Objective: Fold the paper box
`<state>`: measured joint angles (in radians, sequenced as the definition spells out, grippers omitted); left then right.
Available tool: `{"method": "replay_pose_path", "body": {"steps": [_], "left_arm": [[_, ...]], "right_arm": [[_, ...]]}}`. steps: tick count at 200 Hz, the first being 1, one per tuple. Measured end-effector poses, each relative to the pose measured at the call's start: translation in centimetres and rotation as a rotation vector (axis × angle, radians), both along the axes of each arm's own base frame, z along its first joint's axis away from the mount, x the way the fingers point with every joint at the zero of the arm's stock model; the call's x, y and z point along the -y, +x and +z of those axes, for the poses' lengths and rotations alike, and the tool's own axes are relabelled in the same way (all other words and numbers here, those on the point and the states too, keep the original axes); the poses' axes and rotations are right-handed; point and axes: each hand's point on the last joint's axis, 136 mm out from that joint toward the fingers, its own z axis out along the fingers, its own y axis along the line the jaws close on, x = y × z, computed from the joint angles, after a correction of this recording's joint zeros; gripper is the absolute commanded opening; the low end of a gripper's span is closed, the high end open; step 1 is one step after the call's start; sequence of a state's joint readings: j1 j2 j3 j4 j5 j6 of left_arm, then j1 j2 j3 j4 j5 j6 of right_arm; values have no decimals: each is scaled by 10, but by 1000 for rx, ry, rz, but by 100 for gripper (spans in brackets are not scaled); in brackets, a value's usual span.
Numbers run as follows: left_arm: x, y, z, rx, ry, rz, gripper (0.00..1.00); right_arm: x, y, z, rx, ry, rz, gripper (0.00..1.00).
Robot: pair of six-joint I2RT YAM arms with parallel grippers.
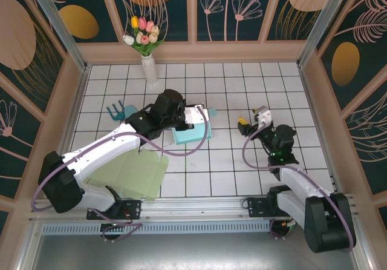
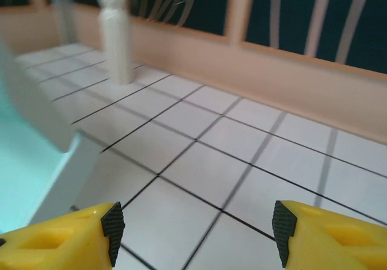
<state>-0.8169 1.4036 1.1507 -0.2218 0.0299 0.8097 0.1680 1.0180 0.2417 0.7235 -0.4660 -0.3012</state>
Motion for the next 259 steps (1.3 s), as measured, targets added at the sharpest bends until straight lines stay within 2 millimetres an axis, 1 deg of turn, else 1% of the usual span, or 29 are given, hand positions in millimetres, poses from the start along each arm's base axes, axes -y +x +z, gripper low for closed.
{"method": "replay_pose_path", "body": {"steps": [15,26,39,47,66,78,111,125,143,171,196,209,248,259], "left_arm": [[2,-1,-3,2,11,-19,0],[3,-2,-3,6,15,-34,0],[5,-4,-4,13,19,-60,0],[6,-6,-6,15,21,-76,0],[6,-12,-16,5,37,-114,0],[6,-15,-21,0,45,-131,0],[7,-17,-24,6,54,-150,0],[7,-18,-25,8,55,-156,0],[9,-19,-25,13,48,-167,0],[9,-20,-28,8,48,-173,0],[9,-21,-28,4,45,-178,0],[9,-21,-28,1,42,-182,0],[10,-23,-28,-4,36,-193,0],[10,-23,-28,-5,34,-195,0]], "right_arm": [[-20,-2,-5,27,-93,106,70],[-30,-2,-5,51,-142,162,70],[-35,-1,-6,75,-187,202,69],[-37,1,-7,82,-210,220,67],[-45,4,-7,94,-256,278,65],[-50,6,-5,106,-277,306,61],[-64,6,-4,120,-315,385,57],[-72,4,-7,122,-328,420,57],[-82,-2,-13,119,-333,470,55],[-96,-10,-22,112,-336,539,54],[-103,-13,-24,113,-335,571,54],[-105,-14,-24,113,-331,581,52],[-110,-17,-22,131,-338,604,51],[-111,-18,-22,133,-337,609,48]]}}
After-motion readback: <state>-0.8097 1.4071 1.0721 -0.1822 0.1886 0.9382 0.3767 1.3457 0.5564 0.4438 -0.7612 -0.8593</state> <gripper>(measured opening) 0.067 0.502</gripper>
